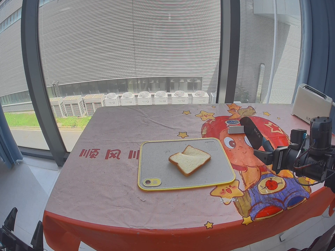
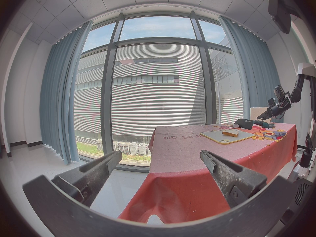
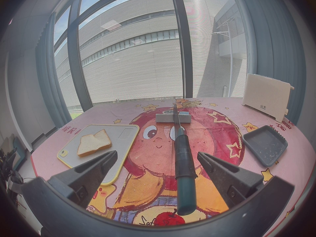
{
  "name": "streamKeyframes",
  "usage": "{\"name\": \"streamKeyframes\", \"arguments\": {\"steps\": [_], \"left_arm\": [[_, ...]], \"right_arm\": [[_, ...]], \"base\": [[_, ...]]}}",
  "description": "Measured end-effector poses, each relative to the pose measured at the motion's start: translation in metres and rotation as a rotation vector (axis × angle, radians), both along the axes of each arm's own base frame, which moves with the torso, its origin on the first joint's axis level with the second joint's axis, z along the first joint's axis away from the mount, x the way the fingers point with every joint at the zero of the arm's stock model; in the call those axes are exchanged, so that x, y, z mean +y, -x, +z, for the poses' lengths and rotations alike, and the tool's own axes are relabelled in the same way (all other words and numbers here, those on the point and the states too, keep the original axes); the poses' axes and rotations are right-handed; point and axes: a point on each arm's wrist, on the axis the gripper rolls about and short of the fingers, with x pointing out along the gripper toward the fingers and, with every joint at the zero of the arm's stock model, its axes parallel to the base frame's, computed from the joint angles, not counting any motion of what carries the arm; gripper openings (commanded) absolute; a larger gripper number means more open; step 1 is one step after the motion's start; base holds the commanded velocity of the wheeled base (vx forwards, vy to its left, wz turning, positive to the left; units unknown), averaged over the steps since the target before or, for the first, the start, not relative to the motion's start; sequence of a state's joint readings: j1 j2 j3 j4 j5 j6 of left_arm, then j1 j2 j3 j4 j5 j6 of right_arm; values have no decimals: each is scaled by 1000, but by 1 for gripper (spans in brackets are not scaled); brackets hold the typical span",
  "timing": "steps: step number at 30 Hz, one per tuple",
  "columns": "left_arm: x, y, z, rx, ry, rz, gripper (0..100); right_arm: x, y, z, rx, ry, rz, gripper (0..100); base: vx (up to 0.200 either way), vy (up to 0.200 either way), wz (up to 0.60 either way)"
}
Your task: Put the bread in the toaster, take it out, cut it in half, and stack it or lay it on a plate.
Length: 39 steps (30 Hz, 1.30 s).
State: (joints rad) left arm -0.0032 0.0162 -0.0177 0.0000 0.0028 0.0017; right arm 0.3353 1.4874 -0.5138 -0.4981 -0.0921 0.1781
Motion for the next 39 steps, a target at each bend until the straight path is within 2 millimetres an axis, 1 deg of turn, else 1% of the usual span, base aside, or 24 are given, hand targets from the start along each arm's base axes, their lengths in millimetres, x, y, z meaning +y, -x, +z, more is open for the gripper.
{"name": "streamKeyframes", "arguments": {"steps": [26, 39], "left_arm": [[0, 0, 0, 0, 0, 0, 100], [0, 0, 0, 0, 0, 0, 100]], "right_arm": [[-3, -4, -4, 16, 7, -16, 100], [-12, -11, -7, 26, 19, -52, 100]], "base": [[0, 0, 0], [0, 0, 0]]}}
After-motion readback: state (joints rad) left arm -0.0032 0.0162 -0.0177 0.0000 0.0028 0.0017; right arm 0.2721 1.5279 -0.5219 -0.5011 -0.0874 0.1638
